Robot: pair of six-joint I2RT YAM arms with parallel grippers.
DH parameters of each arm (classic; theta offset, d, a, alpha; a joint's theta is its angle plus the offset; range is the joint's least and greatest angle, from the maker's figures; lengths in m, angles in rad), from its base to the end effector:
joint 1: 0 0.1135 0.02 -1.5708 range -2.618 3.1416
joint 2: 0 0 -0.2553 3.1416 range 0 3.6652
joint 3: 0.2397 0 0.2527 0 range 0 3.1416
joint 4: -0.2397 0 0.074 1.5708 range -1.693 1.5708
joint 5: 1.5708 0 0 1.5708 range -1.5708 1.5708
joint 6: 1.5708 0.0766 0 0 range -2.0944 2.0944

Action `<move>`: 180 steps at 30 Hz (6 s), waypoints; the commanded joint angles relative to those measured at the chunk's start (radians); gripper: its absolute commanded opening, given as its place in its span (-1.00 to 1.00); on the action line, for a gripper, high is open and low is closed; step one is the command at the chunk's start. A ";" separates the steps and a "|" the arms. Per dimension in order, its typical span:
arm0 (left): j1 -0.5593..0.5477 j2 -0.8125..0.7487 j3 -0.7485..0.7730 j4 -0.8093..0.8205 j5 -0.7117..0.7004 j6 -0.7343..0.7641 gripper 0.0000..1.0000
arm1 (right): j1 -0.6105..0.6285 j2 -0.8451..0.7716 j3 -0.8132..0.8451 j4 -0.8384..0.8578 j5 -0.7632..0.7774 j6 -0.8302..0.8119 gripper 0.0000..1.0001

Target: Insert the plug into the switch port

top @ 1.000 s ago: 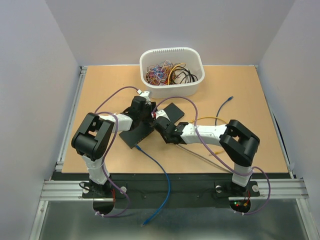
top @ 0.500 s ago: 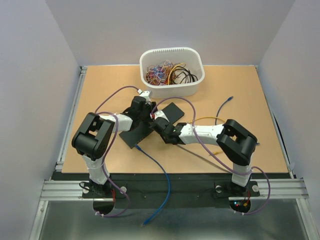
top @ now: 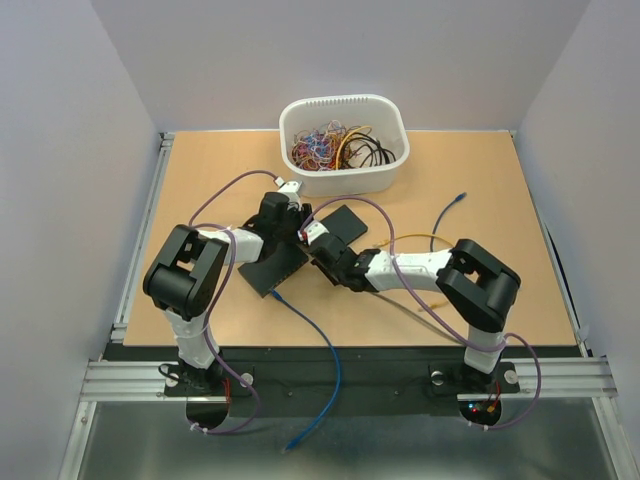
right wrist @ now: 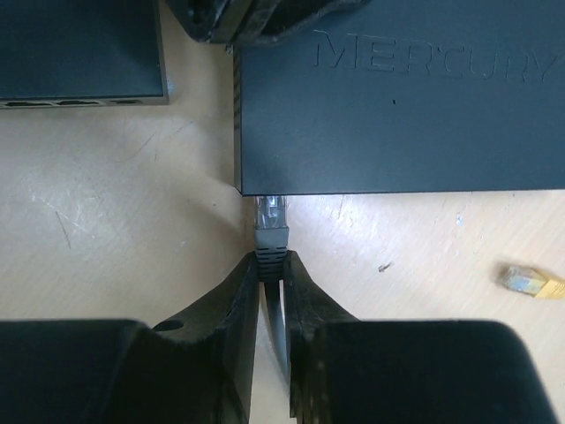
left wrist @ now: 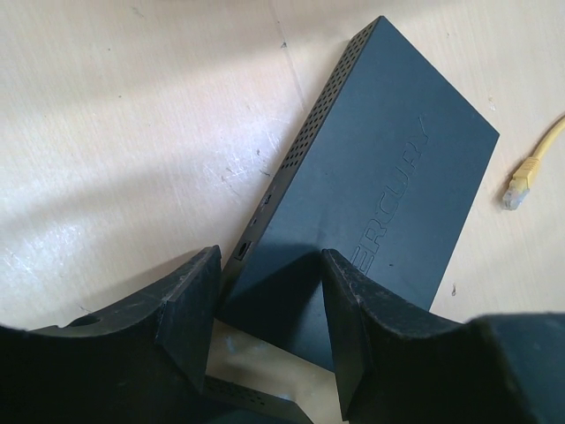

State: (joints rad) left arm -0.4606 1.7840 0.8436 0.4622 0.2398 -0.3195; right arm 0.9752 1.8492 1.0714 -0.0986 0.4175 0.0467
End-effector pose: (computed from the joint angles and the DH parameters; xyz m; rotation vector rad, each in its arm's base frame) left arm 0.3493 -0.1936 0.1318 0.3027 2.0926 -0.7225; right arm 0.2497 0.3131 0.1188 -0.8884 2.1753 -0.0184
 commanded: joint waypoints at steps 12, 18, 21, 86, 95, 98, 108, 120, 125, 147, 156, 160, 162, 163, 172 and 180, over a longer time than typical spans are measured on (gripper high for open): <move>-0.110 0.026 -0.067 -0.068 0.182 -0.064 0.16 | -0.070 0.047 0.074 0.298 -0.095 -0.053 -0.99; -0.153 -0.009 -0.124 -0.042 0.199 -0.119 0.16 | -0.075 0.054 0.136 0.312 -0.160 -0.062 -0.99; -0.170 -0.020 -0.144 -0.024 0.210 -0.142 0.16 | -0.079 0.071 0.191 0.313 -0.172 -0.065 -0.99; -0.055 -0.029 0.037 -0.235 0.006 -0.084 0.15 | -0.053 -0.309 -0.131 0.142 -0.136 0.116 0.41; -0.046 -0.116 -0.004 -0.243 -0.080 -0.125 0.15 | -0.187 -0.427 -0.177 -0.061 0.066 0.166 0.83; -0.041 -0.150 -0.020 -0.253 -0.109 -0.130 0.17 | -0.291 -0.420 -0.195 -0.093 0.014 0.193 0.99; -0.029 -0.206 -0.057 -0.255 -0.140 -0.139 0.18 | -0.412 -0.246 -0.091 -0.220 0.090 0.216 1.00; -0.029 -0.209 -0.063 -0.243 -0.114 -0.138 0.18 | -0.455 -0.127 -0.021 -0.219 0.119 0.171 1.00; -0.027 -0.186 -0.055 -0.240 -0.105 -0.135 0.18 | -0.455 -0.073 0.018 -0.219 0.165 0.145 1.00; -0.026 -0.135 -0.037 -0.244 -0.100 -0.124 0.15 | -0.492 0.088 0.033 0.040 -0.146 -0.024 1.00; -0.024 -0.143 -0.021 -0.244 -0.089 -0.131 0.15 | -0.492 -0.073 -0.048 0.039 -0.098 0.220 1.00; -0.024 -0.153 -0.026 -0.243 -0.083 -0.138 0.15 | -0.491 -0.099 -0.015 0.039 -0.149 0.268 1.00; -0.026 -0.166 -0.032 -0.243 -0.082 -0.139 0.15 | -0.492 -0.068 0.033 0.039 -0.181 0.281 0.98; -0.026 -0.172 -0.032 -0.244 -0.082 -0.141 0.15 | -0.492 -0.055 0.047 0.039 -0.181 0.289 0.97; -0.026 -0.232 -0.064 -0.257 -0.088 -0.150 0.15 | -0.492 0.057 0.142 0.031 -0.204 0.367 0.72; -0.027 -0.236 -0.066 -0.254 -0.083 -0.153 0.14 | -0.492 0.093 0.133 0.005 -0.148 0.403 0.13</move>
State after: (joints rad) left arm -0.4889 1.5898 0.7914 0.2115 0.1532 -0.4664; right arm 0.4789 1.9263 1.1885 -0.0776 0.2436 0.4152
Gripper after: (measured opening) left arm 0.574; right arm 0.640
